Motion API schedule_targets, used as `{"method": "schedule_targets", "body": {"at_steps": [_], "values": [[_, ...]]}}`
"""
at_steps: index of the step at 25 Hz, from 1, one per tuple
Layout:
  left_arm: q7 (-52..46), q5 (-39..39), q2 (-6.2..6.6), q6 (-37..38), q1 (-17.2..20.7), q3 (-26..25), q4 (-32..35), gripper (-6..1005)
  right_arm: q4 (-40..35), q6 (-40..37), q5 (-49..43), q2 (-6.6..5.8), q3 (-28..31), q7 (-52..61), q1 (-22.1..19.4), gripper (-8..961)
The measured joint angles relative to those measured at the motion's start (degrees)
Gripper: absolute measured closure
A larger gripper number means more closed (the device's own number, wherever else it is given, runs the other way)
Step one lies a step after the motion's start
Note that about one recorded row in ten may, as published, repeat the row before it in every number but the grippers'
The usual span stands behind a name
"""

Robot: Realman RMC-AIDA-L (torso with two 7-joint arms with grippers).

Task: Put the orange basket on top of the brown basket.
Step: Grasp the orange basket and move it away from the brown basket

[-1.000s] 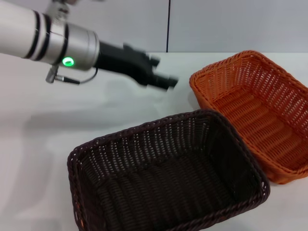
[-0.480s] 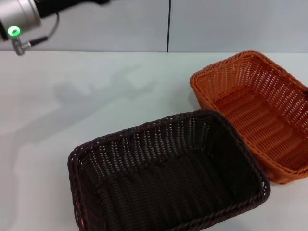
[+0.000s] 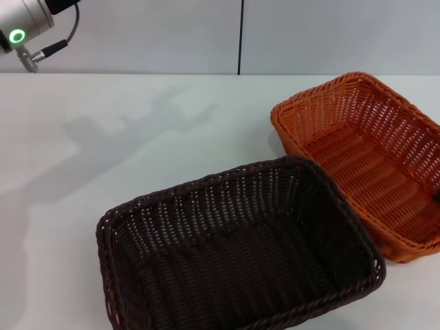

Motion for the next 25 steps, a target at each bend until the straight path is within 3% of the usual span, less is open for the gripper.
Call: {"method": "schedule_targets", "body": {"at_steps": [12, 15, 17, 25], "values": [[-0.38, -0.43, 0.04, 0.09, -0.22, -0.11, 0.75, 136, 1.86, -9.52, -0.13, 2.0, -5.19, -5.21, 0.31, 253], [-0.38, -0.4, 0.49, 0.39, -0.32, -2.39, -0.65, 136, 1.85, -12.06, -0.12, 2.35, -5.87, -6.31, 0.26, 253], [-0.39, -0.42, 0.52, 0.42, -0.33, -5.02, -1.42, 137, 2.07, -16.32, 0.17, 3.25, -5.92, -7.72, 0.64, 253], [-0.27, -0.43, 0.34, 0.87, -0.33, -6.14, -1.47, 137, 5.44, -25.92, 2.47, 5.59, -7.35, -10.83, 1.82, 254]]}}
